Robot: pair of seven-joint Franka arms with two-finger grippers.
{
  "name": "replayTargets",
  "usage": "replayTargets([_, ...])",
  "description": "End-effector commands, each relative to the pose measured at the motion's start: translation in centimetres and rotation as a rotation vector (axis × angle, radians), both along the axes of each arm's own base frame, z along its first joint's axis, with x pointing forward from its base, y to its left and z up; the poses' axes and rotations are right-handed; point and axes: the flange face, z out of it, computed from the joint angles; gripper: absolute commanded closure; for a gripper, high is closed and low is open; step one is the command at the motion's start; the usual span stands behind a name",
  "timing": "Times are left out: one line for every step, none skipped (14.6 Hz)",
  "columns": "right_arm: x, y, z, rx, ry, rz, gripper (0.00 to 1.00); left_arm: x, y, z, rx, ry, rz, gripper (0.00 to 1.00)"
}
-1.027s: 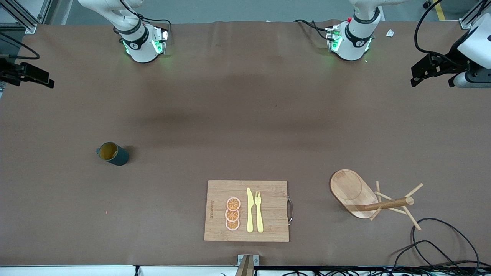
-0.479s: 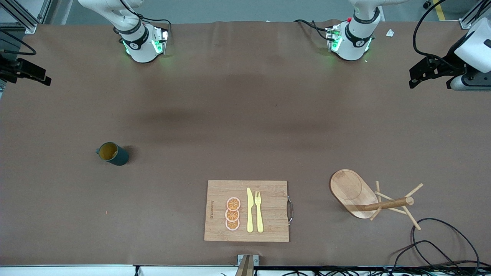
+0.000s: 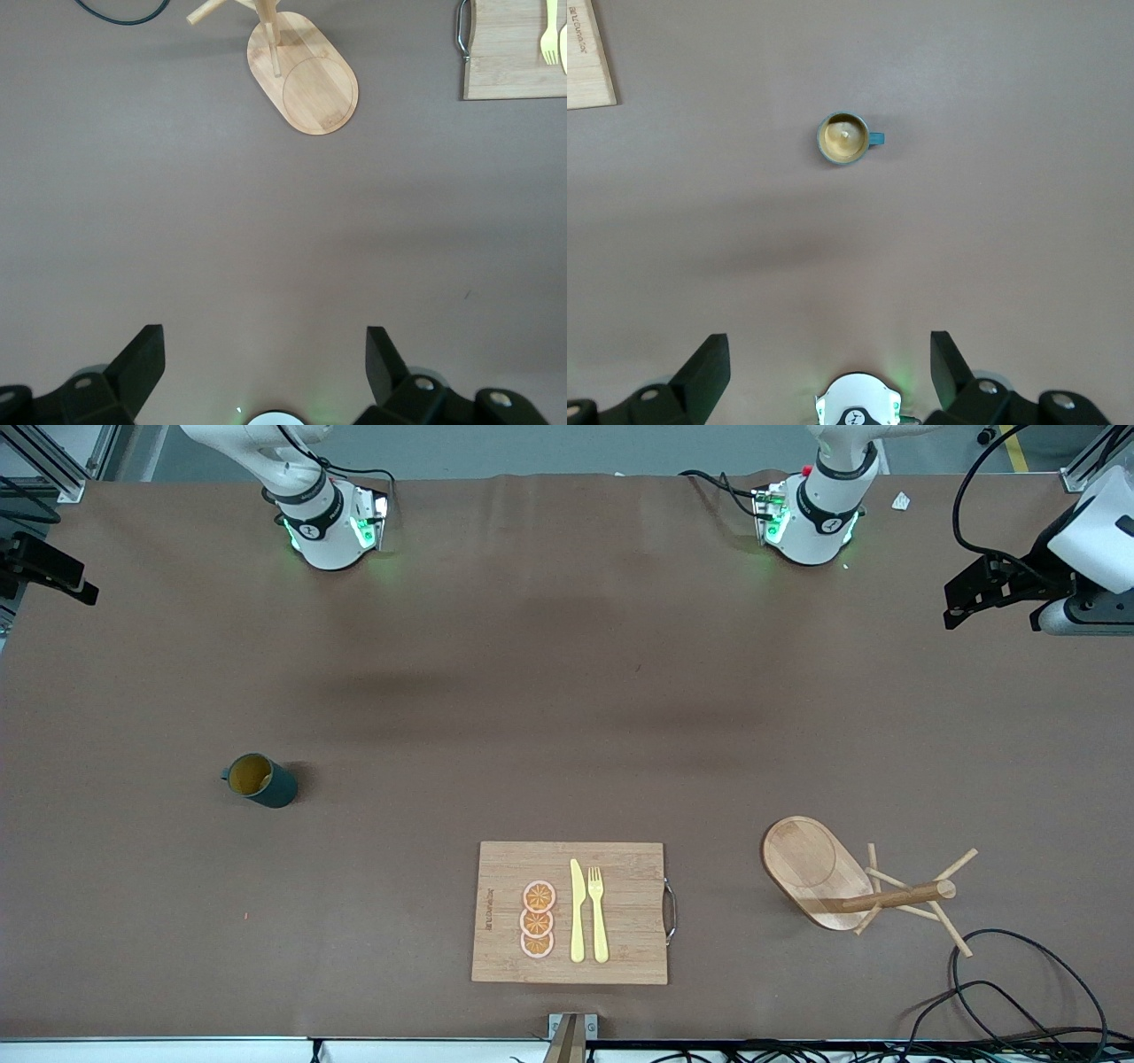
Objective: Transfer cup from left to right arm and place
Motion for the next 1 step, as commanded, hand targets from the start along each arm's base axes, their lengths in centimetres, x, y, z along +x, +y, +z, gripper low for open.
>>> replayTargets([-0.74, 0.06, -0.06, -0.011, -0.009, 0.015, 0.0, -0.24, 0.11, 0.4, -0.001, -0.001, -0.016, 0.0])
